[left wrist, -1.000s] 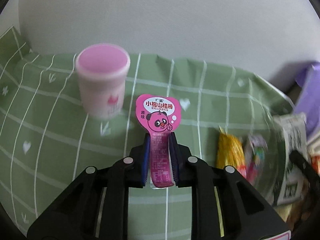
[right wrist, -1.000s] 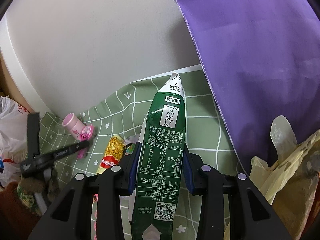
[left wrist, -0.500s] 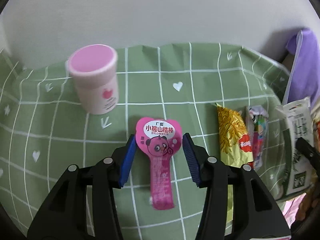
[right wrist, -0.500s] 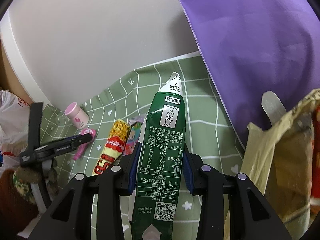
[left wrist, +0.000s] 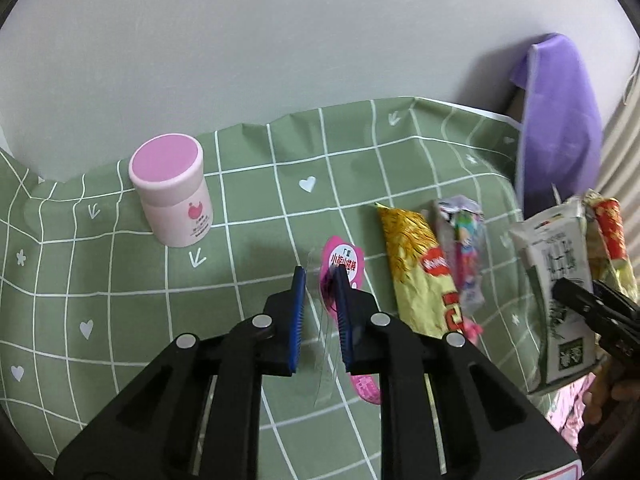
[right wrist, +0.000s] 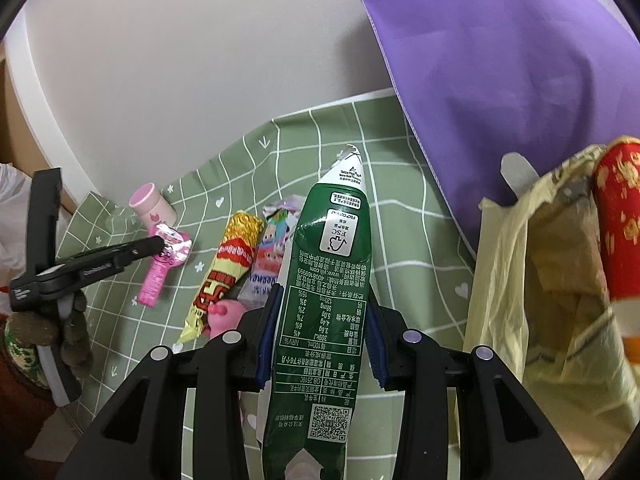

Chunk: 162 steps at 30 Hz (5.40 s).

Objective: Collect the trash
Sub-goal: 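Grasp the pink lollipop with left gripper while right lifts the milk carton, then carry the pink lollipop and milk carton over the yellow trash bag, then open both grippers to drop the lollipop and carton into the bag, then grasp the cartoon candy packet with right gripper while left grasps the yellow wafer stick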

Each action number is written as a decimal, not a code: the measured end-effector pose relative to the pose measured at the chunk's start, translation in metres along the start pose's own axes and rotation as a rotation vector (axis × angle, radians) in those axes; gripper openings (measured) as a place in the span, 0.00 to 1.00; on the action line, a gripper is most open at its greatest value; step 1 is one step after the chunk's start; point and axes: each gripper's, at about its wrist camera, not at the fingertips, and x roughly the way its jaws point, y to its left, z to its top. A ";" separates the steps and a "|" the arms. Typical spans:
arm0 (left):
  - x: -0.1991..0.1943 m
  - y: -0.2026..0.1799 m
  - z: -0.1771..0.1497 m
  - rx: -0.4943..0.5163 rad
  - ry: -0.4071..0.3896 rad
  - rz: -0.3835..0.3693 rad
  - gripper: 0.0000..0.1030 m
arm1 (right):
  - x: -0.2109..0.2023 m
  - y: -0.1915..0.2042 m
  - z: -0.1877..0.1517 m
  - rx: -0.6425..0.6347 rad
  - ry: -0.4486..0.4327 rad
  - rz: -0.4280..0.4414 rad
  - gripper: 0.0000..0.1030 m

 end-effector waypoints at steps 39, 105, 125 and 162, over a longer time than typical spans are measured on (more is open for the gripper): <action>-0.061 -0.321 0.080 0.455 -0.231 -0.600 0.14 | -0.258 -0.151 0.022 0.137 -0.439 -0.398 0.35; -0.009 -0.062 -0.004 -0.008 -0.091 -0.051 0.44 | -0.087 -0.052 0.006 0.027 -0.180 -0.091 0.50; -0.025 0.012 -0.037 -0.066 -0.048 0.026 0.44 | 0.094 0.027 0.014 -0.011 0.089 0.020 0.41; 0.048 -0.074 -0.021 0.007 0.136 -0.178 0.29 | -0.009 -0.006 -0.037 0.016 0.026 -0.048 0.13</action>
